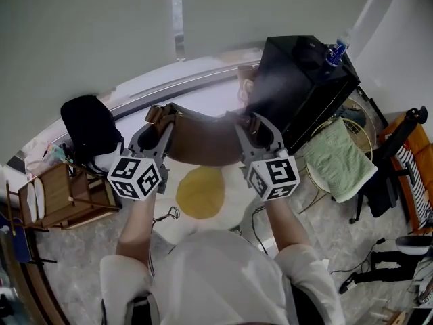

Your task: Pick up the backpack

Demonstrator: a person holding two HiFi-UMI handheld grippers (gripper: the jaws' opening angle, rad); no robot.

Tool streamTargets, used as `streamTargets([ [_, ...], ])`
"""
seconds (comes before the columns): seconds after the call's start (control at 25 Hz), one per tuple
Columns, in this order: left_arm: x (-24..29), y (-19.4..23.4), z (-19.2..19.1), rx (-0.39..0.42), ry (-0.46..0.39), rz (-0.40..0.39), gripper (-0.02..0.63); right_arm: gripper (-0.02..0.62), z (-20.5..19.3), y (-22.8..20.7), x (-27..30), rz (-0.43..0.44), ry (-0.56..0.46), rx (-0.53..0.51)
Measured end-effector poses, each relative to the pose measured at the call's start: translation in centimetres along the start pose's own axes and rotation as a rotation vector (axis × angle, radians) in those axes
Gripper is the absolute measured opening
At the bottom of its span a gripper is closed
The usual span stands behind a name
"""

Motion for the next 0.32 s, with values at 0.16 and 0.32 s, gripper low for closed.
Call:
streamTargets([
  [0.16, -0.01, -0.06, 0.08, 0.0, -0.001, -0.001, 0.135, 0.172, 0.11, -0.02, -0.03, -0.001, 0.0, -0.001],
  [0.32, -0.08, -0.17, 0.01, -0.003, 0.002, -0.002, 0.135, 0.172, 0.04, -0.01, -0.15, -0.001, 0.003, -0.001],
])
Point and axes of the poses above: the fingertips, and each gripper's own axes: x forward along the fingers, y to its left, z out of its top, the point moved 3 cm from there along -x, backward along the fingers, and after that the axes turned 12 degrees about x, right-handed, at the moved point
